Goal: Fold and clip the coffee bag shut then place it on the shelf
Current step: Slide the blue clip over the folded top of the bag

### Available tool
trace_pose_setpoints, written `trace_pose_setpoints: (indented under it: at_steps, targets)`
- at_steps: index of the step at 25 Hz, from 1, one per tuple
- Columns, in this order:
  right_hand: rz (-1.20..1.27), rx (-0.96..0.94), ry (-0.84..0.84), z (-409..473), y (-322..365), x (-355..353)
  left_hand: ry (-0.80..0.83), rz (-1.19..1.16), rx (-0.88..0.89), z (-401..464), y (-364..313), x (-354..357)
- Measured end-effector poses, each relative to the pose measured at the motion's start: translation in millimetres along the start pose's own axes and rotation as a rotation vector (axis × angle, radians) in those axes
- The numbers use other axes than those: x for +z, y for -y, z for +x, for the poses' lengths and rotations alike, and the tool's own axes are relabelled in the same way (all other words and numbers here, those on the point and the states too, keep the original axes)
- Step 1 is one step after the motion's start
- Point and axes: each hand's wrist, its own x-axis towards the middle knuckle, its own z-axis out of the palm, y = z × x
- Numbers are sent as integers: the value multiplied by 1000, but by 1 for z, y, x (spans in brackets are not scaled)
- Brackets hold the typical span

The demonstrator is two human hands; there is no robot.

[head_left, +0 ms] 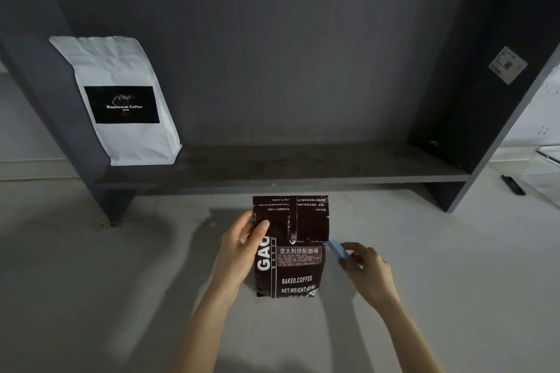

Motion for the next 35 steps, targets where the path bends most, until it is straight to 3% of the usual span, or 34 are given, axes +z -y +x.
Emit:
trace_pose_setpoints:
  at_steps: [11,17,24,35]
  targets:
    - [195,-299,-240,-5,56,-46,25,54,21,1,-1,1]
    - [166,-493,-94,-17,70,-49,18,168,76,4,2,-2]
    - [149,-547,-129,-15,63,-45,63,317,218,0,-16,2]
    - [91,-628,-135,-14,55,-28,-64,54,86,-2,-23,11]
